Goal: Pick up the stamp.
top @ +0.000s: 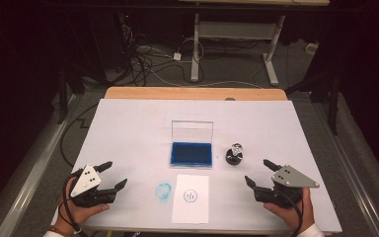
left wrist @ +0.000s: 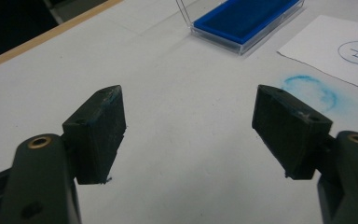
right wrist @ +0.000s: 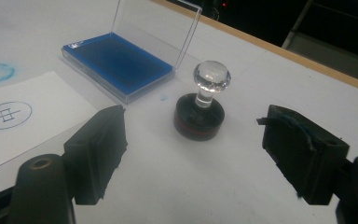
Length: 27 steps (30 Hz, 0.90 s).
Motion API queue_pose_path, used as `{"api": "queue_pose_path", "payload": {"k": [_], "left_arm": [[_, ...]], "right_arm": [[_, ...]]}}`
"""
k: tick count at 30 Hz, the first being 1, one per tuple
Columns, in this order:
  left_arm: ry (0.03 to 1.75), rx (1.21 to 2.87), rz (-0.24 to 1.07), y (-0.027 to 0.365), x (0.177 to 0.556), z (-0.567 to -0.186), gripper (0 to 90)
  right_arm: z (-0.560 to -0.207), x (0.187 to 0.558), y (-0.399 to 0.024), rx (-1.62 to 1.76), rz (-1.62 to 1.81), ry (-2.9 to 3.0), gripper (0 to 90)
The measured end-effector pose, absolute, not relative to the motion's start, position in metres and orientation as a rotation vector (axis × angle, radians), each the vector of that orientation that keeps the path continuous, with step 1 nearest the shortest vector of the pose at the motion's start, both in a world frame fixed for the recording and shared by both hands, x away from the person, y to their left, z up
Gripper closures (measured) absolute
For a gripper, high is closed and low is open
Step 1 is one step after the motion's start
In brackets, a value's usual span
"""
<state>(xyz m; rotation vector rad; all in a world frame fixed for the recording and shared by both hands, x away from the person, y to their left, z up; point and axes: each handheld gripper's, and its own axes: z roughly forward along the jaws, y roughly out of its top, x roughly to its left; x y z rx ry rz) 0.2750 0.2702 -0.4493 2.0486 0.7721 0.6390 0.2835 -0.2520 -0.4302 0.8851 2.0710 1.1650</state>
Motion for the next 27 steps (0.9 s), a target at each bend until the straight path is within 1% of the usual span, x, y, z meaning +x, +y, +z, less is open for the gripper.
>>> {"api": "queue_pose_path", "payload": {"k": [8,17,27], "left_arm": [[0.766,2.071,0.618,0.267,0.279,-0.454,25.0],[0.766,2.116,0.609,0.27,0.278,-0.459,25.0],[0.739,2.125,0.599,0.263,0.283,-0.458,25.0]], "right_arm": [[-0.431,0.282,-0.255,0.895,1.157,2.067,21.1],[-0.432,0.292,-0.249,0.9,1.142,2.06,21.9],[-0.434,0.286,-0.253,0.905,1.12,2.071,22.1]]}}
